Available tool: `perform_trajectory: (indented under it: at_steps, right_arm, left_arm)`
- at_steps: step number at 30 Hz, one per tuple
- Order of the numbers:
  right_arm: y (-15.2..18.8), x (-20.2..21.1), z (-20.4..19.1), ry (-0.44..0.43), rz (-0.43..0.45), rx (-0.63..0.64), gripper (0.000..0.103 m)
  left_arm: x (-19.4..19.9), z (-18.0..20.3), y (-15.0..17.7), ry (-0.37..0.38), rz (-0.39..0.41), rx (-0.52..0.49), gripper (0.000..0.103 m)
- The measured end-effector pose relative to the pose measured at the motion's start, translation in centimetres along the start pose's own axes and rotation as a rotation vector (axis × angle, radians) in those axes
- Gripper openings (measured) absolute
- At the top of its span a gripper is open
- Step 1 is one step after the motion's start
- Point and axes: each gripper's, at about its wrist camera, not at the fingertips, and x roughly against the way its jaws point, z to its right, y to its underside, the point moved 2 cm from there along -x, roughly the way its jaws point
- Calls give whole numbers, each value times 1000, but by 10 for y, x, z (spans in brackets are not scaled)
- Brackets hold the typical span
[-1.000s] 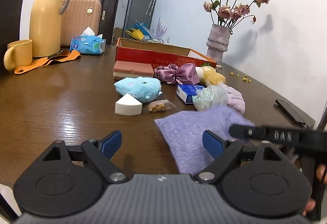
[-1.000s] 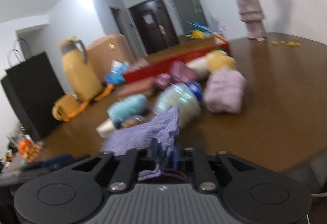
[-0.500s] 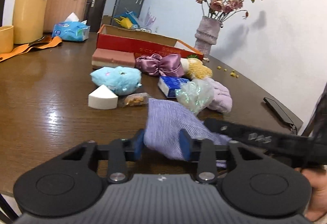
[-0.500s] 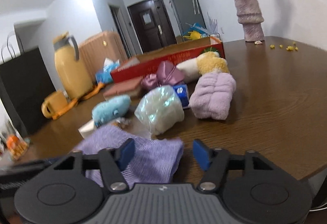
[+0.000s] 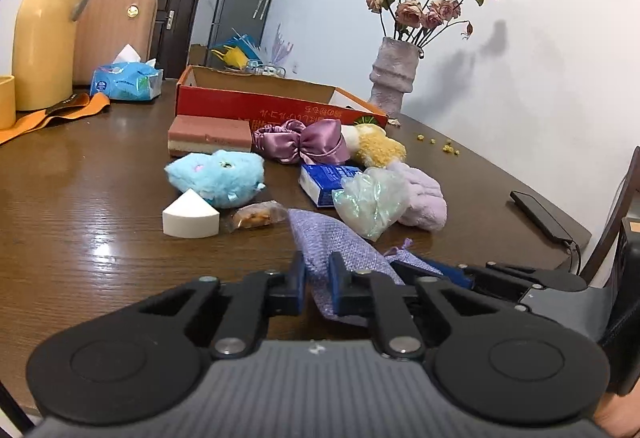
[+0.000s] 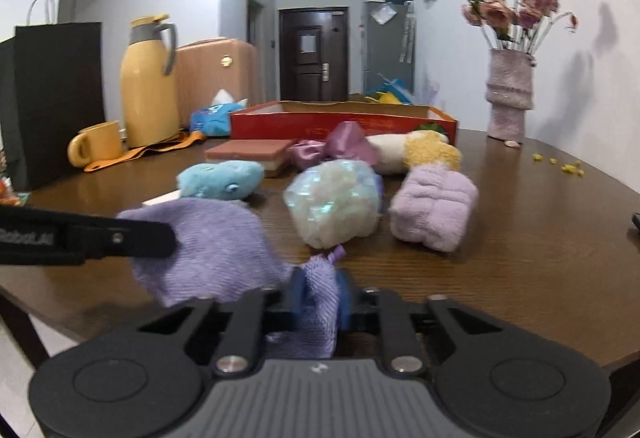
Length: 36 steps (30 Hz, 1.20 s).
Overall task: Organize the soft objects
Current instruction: 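Carry the cloth with both grippers into the red box and open them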
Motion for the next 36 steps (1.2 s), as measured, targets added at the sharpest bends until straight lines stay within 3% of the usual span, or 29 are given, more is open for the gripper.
perform_trajectory:
  at_steps: [4, 9, 15, 18, 22, 25, 29, 33, 35, 36]
  right_arm:
    - [-7, 9, 3, -62, -6, -73, 9]
    - [-40, 34, 6, -89, 102, -76, 9]
    - [-132, 13, 26, -153, 147, -47, 9]
    - [-196, -40, 41, -177, 102, -20, 9]
    - [-273, -147, 51, -201, -24, 7, 9]
    - [-308, -236, 52, -168, -124, 40, 9]
    - [-323, -350, 56, -146, -266, -4, 9]
    - [-317, -424, 57, -128, -369, -55, 10]
    - [-313, -440, 54, -100, -382, -56, 19]
    - [-311, -446, 53, -85, -394, -62, 24]
  left_arm:
    - [15, 5, -5, 4, 42, -15, 7]
    - [28, 6, -33, 33, 110, -3, 7]
    - [4, -5, -121, 65, 146, 22, 7]
    - [-35, -22, -181, 49, 124, 57, 7]
    - [-121, -53, -253, -73, 59, 72, 7]
    - [-194, -85, -279, -138, -3, 109, 7]
    - [-289, -126, -290, -219, -133, 97, 7]
    - [-335, -147, -288, -277, -190, 50, 11]
    - [-340, -151, -284, -282, -198, 20, 20]
    - [-339, -152, -283, -280, -198, 22, 34]
